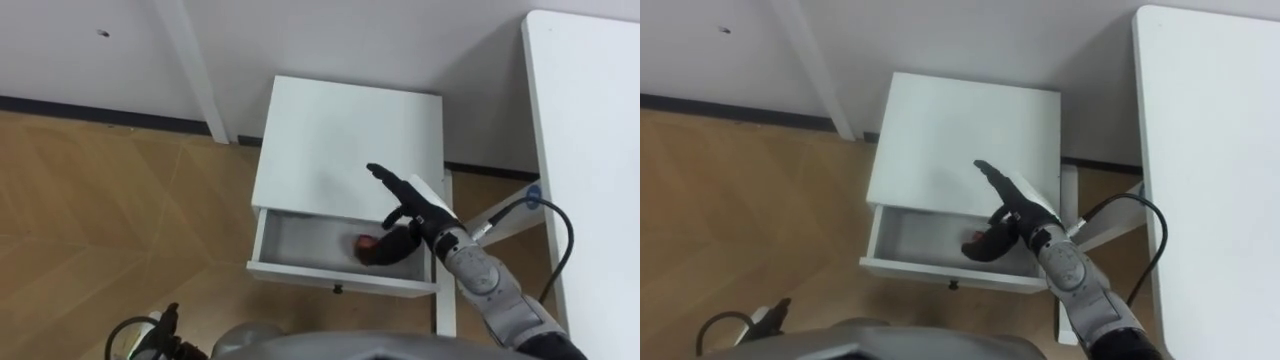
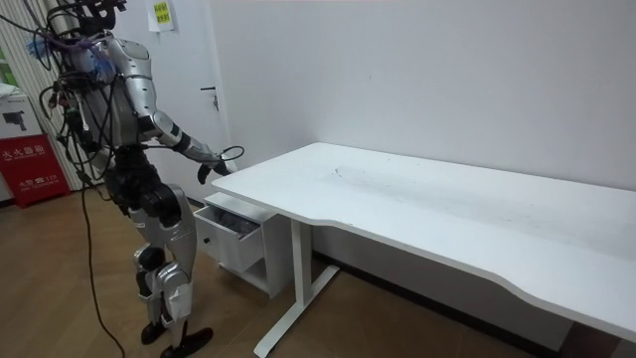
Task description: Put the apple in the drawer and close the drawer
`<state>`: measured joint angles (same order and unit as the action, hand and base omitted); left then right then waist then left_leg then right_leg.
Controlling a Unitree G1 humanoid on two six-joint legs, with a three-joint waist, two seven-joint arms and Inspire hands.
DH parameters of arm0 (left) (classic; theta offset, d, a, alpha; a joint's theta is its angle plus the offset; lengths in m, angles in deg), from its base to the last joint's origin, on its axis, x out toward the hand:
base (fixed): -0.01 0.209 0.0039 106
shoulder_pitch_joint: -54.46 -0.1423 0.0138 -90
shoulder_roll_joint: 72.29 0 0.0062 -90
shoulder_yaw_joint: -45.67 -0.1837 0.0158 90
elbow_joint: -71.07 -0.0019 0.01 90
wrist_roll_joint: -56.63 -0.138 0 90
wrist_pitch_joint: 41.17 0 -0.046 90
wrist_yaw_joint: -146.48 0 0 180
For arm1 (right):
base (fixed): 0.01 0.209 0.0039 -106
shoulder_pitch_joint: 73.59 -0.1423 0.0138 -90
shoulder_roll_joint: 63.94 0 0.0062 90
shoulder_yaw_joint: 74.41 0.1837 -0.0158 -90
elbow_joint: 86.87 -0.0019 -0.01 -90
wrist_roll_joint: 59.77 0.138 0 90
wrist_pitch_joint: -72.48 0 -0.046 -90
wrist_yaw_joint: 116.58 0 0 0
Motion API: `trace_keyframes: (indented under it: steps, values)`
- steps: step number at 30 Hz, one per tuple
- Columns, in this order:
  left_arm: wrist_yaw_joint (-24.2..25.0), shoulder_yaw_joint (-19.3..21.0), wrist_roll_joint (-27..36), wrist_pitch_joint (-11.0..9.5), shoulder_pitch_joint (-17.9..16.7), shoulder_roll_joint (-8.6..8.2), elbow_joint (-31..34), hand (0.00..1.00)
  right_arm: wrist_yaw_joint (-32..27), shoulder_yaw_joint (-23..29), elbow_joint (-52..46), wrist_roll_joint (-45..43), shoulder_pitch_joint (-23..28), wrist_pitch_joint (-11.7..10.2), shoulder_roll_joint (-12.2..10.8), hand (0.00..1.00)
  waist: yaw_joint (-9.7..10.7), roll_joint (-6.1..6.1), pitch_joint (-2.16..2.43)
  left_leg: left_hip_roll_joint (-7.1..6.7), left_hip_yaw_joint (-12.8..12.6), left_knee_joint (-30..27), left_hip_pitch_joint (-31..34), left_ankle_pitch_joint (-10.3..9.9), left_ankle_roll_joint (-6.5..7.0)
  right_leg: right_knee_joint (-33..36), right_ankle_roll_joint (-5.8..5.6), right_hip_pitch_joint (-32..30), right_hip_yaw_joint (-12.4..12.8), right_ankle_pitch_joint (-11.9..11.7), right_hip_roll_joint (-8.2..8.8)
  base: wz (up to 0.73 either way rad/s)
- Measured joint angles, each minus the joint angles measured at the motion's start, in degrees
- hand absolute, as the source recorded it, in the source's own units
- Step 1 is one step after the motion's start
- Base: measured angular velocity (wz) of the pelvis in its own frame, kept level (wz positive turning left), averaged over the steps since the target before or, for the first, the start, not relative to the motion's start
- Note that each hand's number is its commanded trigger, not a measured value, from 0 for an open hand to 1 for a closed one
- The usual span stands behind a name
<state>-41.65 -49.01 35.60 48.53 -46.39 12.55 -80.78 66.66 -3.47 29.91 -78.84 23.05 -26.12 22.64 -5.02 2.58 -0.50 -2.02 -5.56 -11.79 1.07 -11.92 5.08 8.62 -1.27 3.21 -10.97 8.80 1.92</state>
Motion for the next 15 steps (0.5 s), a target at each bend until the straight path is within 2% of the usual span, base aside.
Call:
trace_keyframes:
  steps: [15]
  values:
    - [0.07,0.03,0.09,-0.04,-0.08,-0.1,-0.01,0.0,-0.33,0.15,2.2,0.66,0.11,-0.1,-0.14,0.0,-0.02,-0.25,-0.11,-0.01,-0.08,0.03,-0.64,0.01,-0.01,-0.01,-0.01,0.35,0.62,0.0,0.37,0.0]
